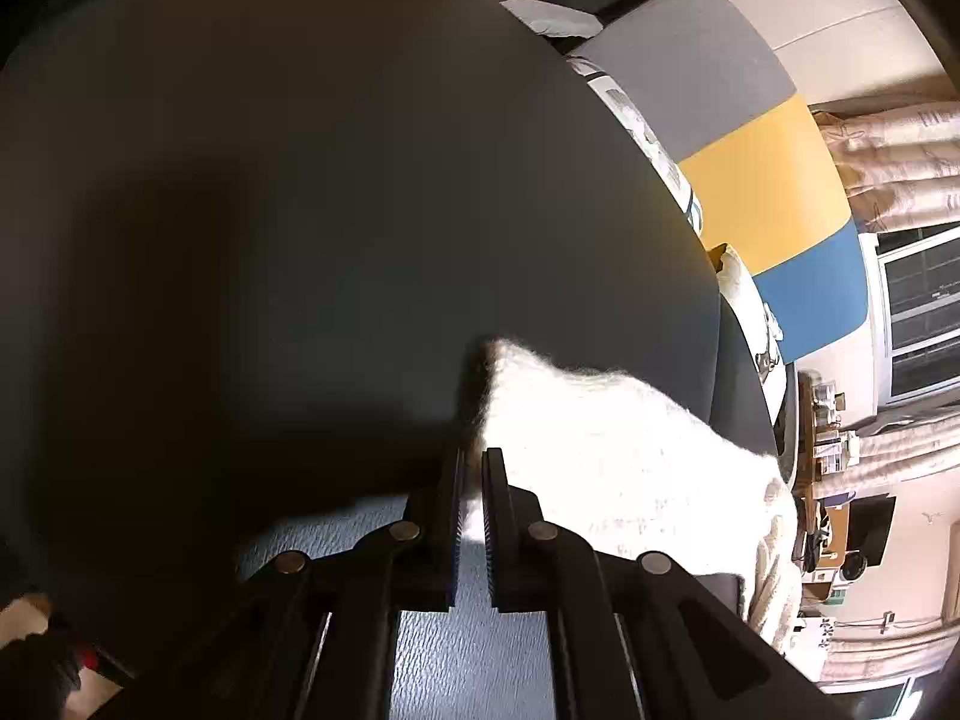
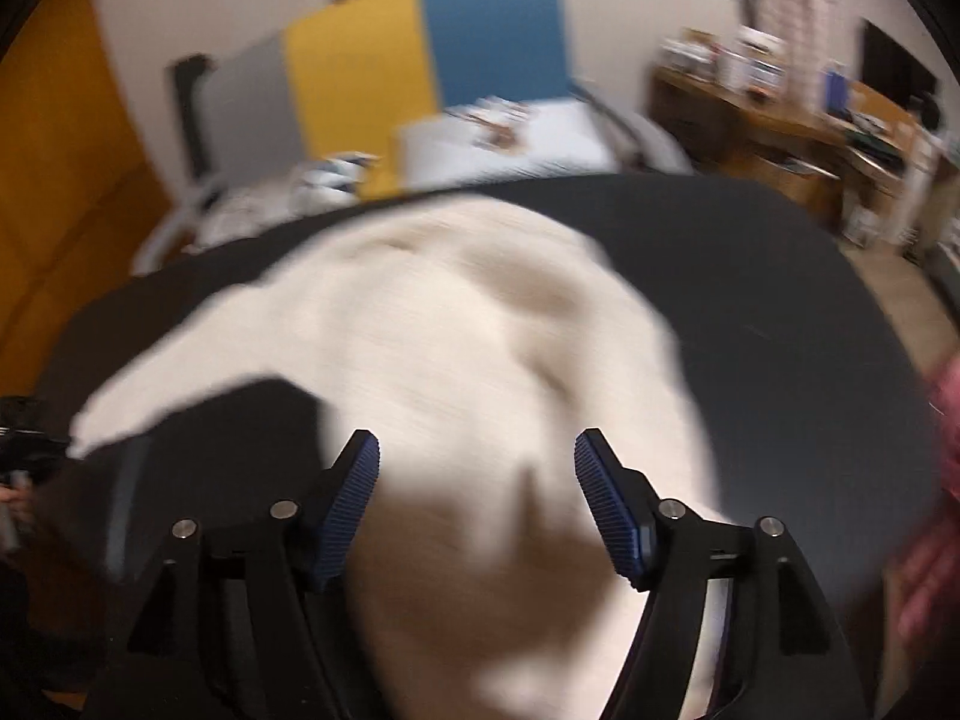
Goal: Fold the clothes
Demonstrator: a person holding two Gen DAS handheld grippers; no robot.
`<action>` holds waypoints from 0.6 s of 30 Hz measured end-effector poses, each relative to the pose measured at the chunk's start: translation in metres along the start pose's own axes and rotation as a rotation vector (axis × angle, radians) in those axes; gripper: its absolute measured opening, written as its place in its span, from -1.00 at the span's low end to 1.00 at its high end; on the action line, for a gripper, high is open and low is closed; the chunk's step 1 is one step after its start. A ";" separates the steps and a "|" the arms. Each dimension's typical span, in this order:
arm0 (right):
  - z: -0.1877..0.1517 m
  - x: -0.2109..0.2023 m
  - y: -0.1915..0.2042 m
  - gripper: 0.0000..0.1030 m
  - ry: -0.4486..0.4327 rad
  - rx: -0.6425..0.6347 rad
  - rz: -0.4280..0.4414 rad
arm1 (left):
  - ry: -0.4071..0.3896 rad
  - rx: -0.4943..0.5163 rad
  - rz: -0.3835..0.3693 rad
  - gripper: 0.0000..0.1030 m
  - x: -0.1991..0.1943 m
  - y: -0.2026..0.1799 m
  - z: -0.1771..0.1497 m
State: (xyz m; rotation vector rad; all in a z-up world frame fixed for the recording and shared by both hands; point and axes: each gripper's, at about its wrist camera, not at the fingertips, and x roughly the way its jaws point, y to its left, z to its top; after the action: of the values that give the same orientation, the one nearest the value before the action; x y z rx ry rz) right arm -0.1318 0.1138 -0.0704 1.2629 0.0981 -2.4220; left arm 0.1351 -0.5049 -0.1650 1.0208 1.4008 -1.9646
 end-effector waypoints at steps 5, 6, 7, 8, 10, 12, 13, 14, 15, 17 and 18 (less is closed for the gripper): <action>-0.025 0.014 -0.031 0.38 0.103 0.025 -0.044 | -0.007 0.018 0.022 -0.91 -0.011 -0.001 -0.011; -0.028 0.019 -0.031 0.38 0.105 0.011 -0.074 | -0.007 0.019 0.021 -0.91 -0.013 -0.001 -0.014; -0.029 0.022 -0.027 0.38 0.102 -0.006 -0.093 | -0.009 0.021 0.023 -0.91 -0.016 -0.001 -0.016; -0.029 0.028 -0.023 0.38 0.112 -0.040 -0.123 | -0.011 0.023 0.026 -0.91 -0.018 -0.001 -0.017; -0.030 0.039 -0.015 -0.64 0.130 -0.102 -0.178 | -0.014 0.028 0.031 -0.90 -0.023 0.000 -0.021; -0.030 0.039 -0.017 -0.64 0.128 -0.100 -0.177 | -0.014 0.027 0.035 -0.90 -0.026 0.003 -0.025; -0.030 0.037 -0.018 -0.65 0.124 -0.103 -0.179 | -0.015 0.022 0.035 -0.90 -0.027 0.004 -0.027; -0.030 0.035 -0.020 -0.66 0.120 -0.108 -0.184 | -0.017 0.018 0.033 -0.90 -0.028 0.006 -0.028; -0.029 0.031 -0.020 -0.68 0.116 -0.124 -0.200 | -0.021 0.013 0.024 -0.90 -0.031 0.006 -0.030; -0.023 0.021 -0.021 -0.68 0.103 -0.173 -0.255 | -0.033 0.009 0.002 -0.90 -0.036 0.007 -0.033; -0.019 0.015 -0.021 -0.68 0.095 -0.201 -0.288 | -0.039 0.011 -0.009 -0.90 -0.039 0.006 -0.035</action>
State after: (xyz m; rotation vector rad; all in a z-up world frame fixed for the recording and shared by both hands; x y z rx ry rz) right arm -0.1334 0.1332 -0.0962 1.3471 0.5720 -2.5079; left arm 0.1716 -0.4748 -0.1432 0.9774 1.3779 -1.9898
